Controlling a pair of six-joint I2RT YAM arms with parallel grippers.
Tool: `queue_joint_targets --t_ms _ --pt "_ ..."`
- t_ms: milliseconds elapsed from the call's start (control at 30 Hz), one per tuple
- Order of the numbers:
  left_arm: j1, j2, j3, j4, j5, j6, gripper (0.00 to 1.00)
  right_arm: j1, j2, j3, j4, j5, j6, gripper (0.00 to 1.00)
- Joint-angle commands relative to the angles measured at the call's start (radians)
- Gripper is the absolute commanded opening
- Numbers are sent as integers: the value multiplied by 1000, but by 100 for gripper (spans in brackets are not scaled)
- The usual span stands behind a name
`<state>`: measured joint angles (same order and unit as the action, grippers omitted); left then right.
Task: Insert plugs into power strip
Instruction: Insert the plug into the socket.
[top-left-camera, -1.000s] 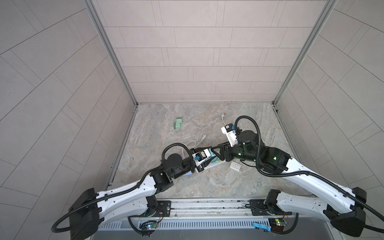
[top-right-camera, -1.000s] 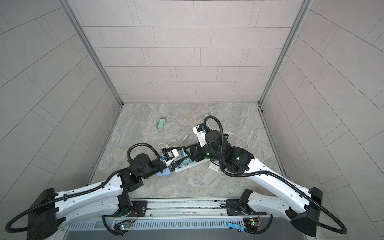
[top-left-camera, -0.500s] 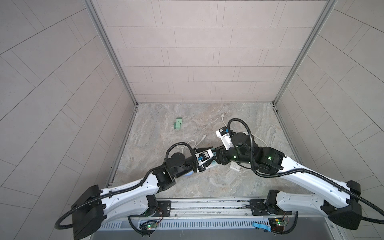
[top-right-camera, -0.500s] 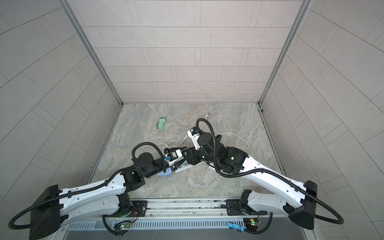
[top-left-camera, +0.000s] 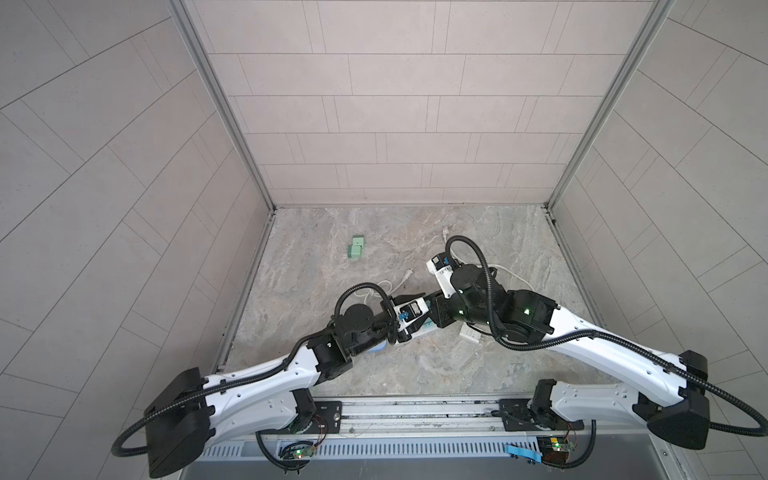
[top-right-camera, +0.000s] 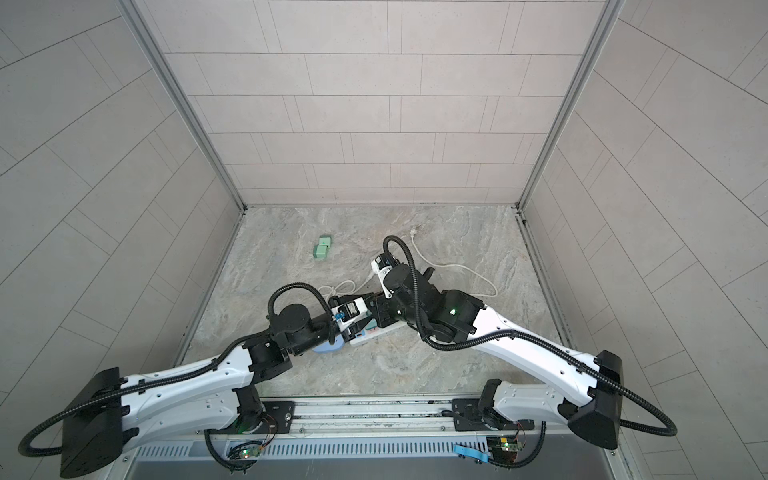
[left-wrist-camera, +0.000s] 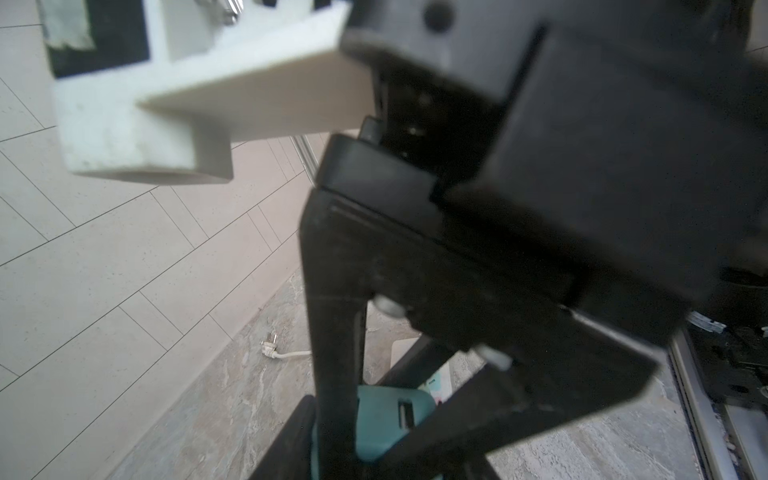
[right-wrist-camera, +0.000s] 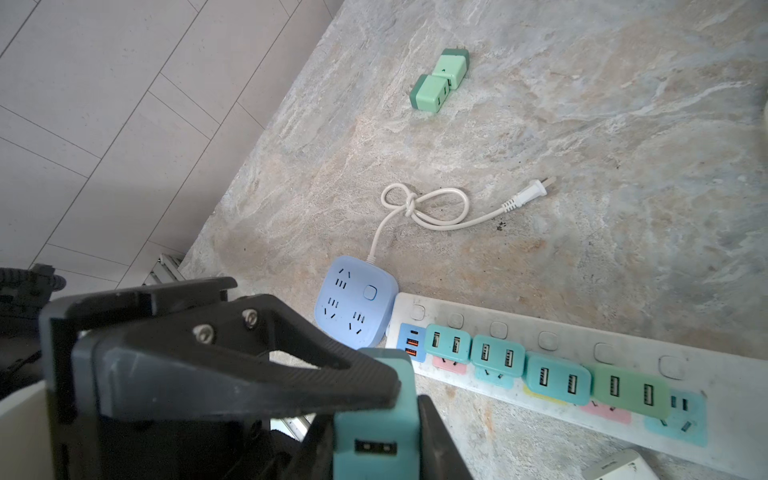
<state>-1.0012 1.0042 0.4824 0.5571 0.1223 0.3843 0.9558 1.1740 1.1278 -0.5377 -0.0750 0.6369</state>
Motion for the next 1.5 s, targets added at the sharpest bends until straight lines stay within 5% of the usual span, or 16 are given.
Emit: queue_joint_targets --t_ms 0,167,333,433,533,700,767,1033,1167,1467 --pt "-4 -24 39 50 -19 0 54 5 10 38 -66 71 -23 10" --pt "-2 -101 46 -59 -94 -71 66 -40 19 154 -203 112 -257 0" --pt "2 -270 -39 -119 -194 -175 70 -138 -14 196 -294 143 -714 4" --pt "4 -379 -76 -237 -323 -313 71 -198 -45 114 -284 32 -1055 0" --pt "7 -479 -95 -382 -373 -456 72 -213 -49 68 -283 110 -1212 0" --pt "7 -601 -112 -488 -248 -566 73 -406 69 186 -534 -208 -1484 0" --pt "9 -621 -117 -490 -213 -582 73 -438 120 214 -624 -241 -1599 0" --pt "8 -491 -95 -464 -187 -578 75 -626 299 188 -600 -363 -1869 0" --pt "9 -407 -75 -441 -188 -564 75 -640 360 167 -586 -448 -2059 0" --pt "17 -322 -52 -401 -225 -542 75 -644 473 111 -474 -440 -2134 0"
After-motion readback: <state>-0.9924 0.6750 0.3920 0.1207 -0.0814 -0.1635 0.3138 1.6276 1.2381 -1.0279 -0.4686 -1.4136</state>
